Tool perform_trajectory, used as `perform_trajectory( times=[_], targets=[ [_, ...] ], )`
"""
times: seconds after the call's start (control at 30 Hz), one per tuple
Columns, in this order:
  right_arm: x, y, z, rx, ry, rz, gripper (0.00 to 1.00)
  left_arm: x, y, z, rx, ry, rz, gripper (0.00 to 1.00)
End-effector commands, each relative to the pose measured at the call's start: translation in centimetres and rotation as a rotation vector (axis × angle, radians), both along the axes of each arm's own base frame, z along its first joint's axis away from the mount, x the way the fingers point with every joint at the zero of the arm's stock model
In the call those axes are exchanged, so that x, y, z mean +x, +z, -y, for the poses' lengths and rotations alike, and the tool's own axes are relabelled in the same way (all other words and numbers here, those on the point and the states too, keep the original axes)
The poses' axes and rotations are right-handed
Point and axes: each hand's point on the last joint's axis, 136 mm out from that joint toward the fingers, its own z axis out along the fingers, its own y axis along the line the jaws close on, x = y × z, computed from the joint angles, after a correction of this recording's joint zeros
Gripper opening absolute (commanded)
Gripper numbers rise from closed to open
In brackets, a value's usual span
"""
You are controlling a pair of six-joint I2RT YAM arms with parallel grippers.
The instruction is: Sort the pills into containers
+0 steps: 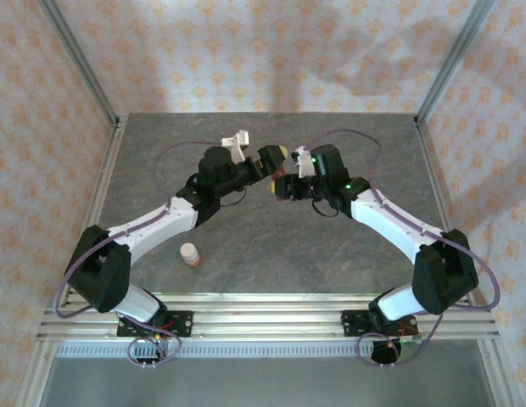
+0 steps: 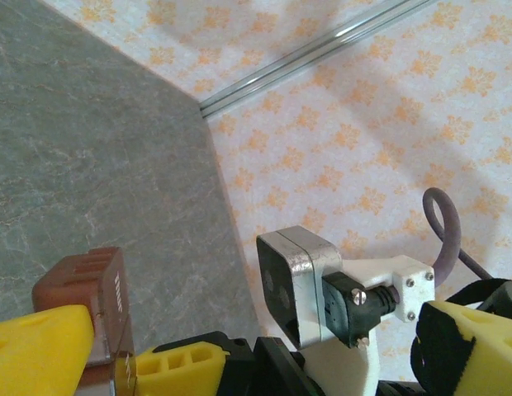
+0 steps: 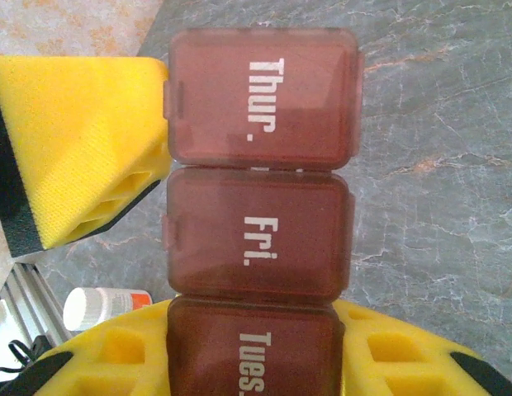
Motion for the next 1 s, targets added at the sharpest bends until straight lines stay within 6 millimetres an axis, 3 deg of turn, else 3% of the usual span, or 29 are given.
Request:
perform_trajectory(
  times=[0.0,0.23,0.6,0.97],
  targets=[
    [-0.2,0.2,-0.6,0.022,0.032,0.020,0.36,0.3,1.7,0.9,-0.028,-0.018,0.046,1.00],
    [-0.2,0.0,-0.6,0.019,0.032,0.016,0.36,0.6,1.6,1.4,-0.040,-0.020,0.040,0.99],
    [0.3,-0.9,-0.5,-0.009,0.013,0.005,0.36,-0.4,2.8,2.4,-0.068,-0.052,0.053,1.00],
    [0.8,-2.1,-0.3,-0.042,-0.002,-0.012,0.35,-1.0,3.5,1.4,-0.022,-0.016,0.088,1.00]
  ],
)
